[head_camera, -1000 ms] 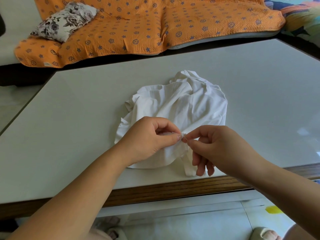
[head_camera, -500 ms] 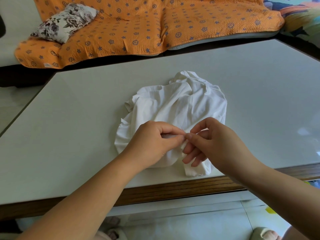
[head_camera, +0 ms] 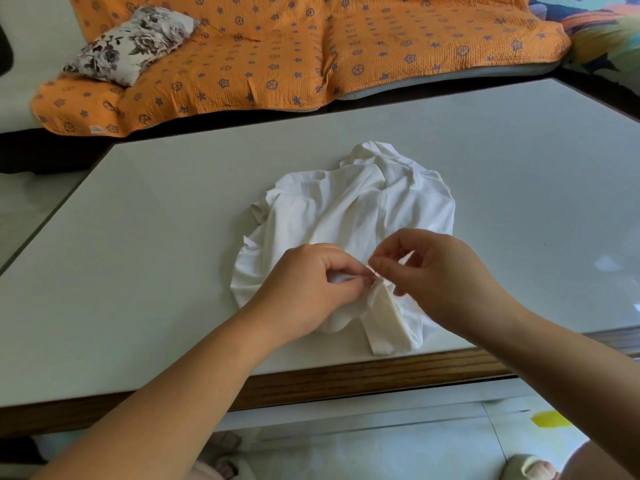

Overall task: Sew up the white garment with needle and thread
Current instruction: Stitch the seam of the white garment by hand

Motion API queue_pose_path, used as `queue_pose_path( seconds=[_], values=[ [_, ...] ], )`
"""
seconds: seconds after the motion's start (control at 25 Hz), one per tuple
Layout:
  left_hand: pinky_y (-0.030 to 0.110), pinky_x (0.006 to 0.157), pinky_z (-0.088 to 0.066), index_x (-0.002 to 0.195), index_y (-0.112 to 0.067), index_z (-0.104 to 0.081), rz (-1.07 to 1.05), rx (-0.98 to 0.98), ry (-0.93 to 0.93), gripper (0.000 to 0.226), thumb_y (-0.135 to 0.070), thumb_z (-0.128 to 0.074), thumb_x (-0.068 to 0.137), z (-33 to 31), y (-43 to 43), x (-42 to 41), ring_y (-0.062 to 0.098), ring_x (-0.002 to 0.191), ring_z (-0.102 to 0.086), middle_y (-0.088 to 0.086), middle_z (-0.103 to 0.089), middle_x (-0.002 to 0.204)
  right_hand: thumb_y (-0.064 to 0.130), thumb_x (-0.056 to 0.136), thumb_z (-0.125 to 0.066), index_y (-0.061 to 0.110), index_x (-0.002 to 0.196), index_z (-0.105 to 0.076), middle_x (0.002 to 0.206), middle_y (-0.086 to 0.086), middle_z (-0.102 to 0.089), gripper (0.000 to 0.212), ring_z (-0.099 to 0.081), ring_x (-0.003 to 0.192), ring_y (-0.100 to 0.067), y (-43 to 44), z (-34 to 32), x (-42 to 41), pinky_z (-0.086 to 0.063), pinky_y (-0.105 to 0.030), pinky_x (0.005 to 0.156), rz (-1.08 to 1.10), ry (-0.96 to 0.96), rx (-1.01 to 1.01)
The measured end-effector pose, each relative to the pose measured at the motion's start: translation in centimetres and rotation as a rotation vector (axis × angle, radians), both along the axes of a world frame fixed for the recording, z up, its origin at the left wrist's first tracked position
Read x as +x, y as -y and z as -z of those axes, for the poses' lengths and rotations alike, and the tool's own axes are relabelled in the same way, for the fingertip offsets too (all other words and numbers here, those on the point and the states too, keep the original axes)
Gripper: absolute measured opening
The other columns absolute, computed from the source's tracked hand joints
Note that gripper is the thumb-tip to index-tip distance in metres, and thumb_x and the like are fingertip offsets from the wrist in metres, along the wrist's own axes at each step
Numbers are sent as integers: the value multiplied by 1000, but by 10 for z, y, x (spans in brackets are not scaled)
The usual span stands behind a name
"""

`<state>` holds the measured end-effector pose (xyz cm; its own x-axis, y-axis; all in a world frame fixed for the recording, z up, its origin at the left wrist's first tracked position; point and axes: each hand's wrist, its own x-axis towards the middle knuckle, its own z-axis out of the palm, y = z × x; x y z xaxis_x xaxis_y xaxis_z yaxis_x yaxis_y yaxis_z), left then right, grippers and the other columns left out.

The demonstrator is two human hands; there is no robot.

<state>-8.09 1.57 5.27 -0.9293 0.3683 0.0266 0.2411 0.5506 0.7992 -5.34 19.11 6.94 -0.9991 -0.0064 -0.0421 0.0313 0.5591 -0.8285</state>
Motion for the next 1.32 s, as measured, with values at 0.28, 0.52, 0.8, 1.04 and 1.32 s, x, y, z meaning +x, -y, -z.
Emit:
queue_pose_path(
  seconds=[0.28, 0.52, 0.8, 1.04, 1.32],
  values=[
    [9, 81, -47, 84, -32, -77, -15, 67, 209, 9, -23, -75, 84, -5, 2, 1, -6, 85, -66, -15, -75, 86, 11, 106, -40, 4, 97, -51, 65, -9, -69, 16, -71, 56, -20, -17, -13, -28, -53, -22, 45, 192, 255, -984],
    [21, 96, -49, 86, -29, -78, -12, 135, 349, 10, -19, -74, 85, -8, 5, 0, 0, 94, -69, -10, -77, 90, 4, 103, -43, 9, 90, -49, 65, -10, -66, 15, -74, 84, -32, -39, -11, -47, -61, -33, 77, 237, 44, -1014],
    [27, 100, -48, 85, -28, -80, 2, 162, 403, 12, -18, -73, 86, -10, 8, -1, 4, 98, -69, -7, -77, 92, 25, 101, -48, 28, 97, -51, 82, 2, -75, 5, -66, 80, -28, -57, 1, -58, -58, -38, 74, 412, -202, -242],
    [29, 104, -46, 85, -27, -80, -12, 165, 439, 10, -19, -74, 84, -12, 12, -3, 5, 102, -68, -7, -77, 96, 21, 102, -41, 22, 107, -49, 84, 7, -71, 10, -46, 46, 0, -69, 11, -63, -30, -24, 48, 400, -187, -13],
    [24, 95, -49, 82, -28, -80, -14, 167, 437, 12, -18, -73, 84, -12, 13, -4, 5, 98, -69, -6, -77, 92, 19, 101, -50, 18, 99, -56, 77, -5, -72, 7, -67, 63, -18, -53, 0, -49, -55, -32, 60, 278, -83, -114]
  ],
)
